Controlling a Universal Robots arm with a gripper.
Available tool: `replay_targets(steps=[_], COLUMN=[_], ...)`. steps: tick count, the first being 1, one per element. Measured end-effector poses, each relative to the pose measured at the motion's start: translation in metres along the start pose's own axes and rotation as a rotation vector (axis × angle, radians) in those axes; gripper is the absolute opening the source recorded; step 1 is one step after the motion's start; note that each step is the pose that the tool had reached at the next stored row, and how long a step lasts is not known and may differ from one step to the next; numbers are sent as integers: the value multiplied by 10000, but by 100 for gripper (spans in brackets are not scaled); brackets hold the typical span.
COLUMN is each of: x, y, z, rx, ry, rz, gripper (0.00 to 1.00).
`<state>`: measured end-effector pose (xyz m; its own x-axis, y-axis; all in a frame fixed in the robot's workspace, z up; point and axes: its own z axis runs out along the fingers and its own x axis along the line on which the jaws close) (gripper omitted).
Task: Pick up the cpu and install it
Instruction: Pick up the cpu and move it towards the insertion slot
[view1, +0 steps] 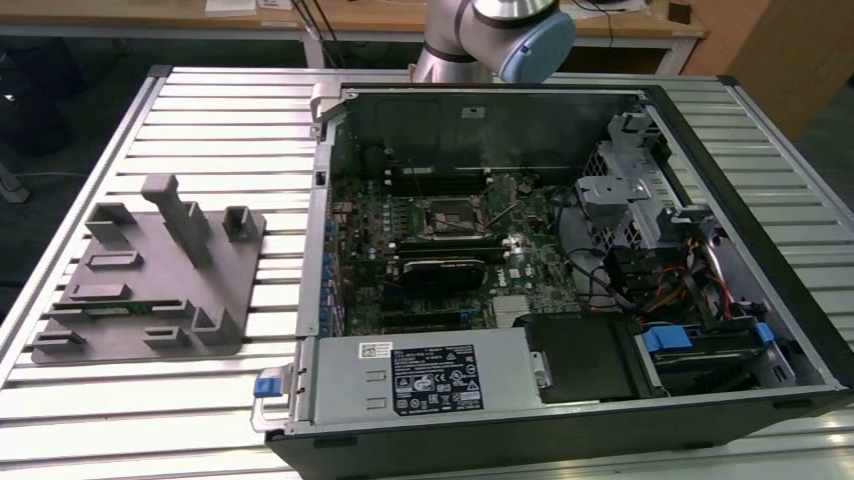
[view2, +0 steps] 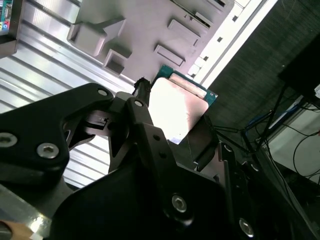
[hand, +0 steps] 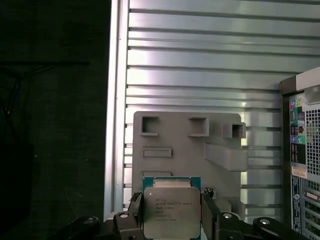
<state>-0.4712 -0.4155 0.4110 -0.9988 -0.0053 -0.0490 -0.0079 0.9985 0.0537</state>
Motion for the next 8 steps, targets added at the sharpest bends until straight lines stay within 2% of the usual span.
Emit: replay_targets(steps=[8], x=[-159], y=[-1], z=[8], rx=[0], ry=[0], rz=[0], gripper=[55])
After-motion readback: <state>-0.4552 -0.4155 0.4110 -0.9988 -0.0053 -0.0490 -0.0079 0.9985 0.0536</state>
